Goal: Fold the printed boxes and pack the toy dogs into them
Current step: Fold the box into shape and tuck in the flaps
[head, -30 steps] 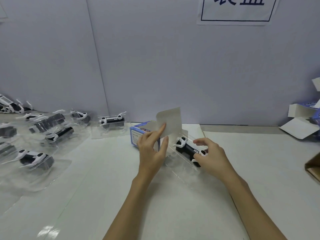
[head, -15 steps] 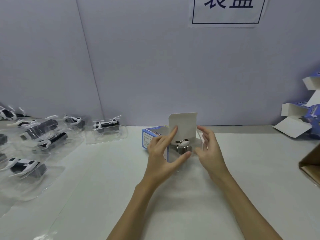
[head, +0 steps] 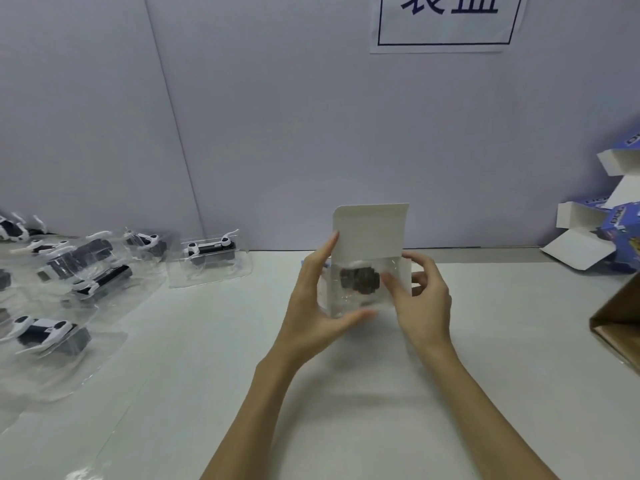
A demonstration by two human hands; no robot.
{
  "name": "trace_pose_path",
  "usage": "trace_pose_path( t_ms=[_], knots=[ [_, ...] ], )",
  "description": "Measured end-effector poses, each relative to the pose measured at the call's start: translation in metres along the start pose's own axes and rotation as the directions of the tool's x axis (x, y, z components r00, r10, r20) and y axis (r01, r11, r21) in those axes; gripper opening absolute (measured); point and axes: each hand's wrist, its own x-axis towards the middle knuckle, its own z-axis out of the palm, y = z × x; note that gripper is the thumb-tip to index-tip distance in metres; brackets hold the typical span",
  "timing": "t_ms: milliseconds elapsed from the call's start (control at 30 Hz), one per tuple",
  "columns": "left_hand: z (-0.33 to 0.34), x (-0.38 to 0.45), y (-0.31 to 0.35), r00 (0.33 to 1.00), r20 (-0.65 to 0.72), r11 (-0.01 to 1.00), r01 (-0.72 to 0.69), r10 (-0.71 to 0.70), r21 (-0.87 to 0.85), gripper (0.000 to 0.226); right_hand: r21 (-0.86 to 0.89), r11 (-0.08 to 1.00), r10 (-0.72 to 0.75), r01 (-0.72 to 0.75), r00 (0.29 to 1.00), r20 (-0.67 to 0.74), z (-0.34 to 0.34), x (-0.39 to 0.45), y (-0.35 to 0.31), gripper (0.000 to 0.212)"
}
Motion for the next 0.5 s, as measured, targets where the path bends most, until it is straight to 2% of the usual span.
trace_pose_path(
  t_ms=[33,100,200,267,367,433,500],
  knots=[
    [-0.002,0.0,-0.002,0.998,0.057,0.998,-0.043,0.041,0.046,0.112,0.028,0.999,-0.016,0.017,0.999,-0.039,-0.002,0.001,-0.003,0.035],
    [-0.001,0.001,-0.001,0.993,0.078,0.991,-0.091,0.084,0.094,0.118,0.075,0.995,-0.059,0.067,0.993,-0.102,-0.004,0.002,-0.007,0.027],
    [0.001,0.004,0.003,0.996,-0.081,0.999,-0.034,0.032,-0.033,0.106,0.148,0.982,-0.098,0.118,0.987,-0.131,-0.006,0.002,-0.014,0.013],
    [0.001,0.005,0.005,0.986,-0.157,0.98,0.018,-0.05,-0.197,0.093,0.197,0.973,-0.109,0.123,0.991,-0.079,-0.006,0.0,-0.02,0.02],
    [0.003,0.005,0.013,0.977,-0.168,0.926,0.062,-0.132,-0.372,0.073,0.204,0.97,-0.144,0.134,0.989,0.036,-0.002,-0.009,-0.029,0.045],
    [0.004,0.005,0.015,0.974,-0.163,0.899,0.072,-0.156,-0.433,0.065,0.201,0.968,-0.169,0.149,0.982,0.086,0.0,-0.015,-0.034,0.055],
    [0.004,0.005,0.013,0.972,-0.153,0.887,0.09,-0.176,-0.452,0.059,0.189,0.967,-0.197,0.172,0.973,0.12,0.001,-0.018,-0.036,0.055]
  ],
)
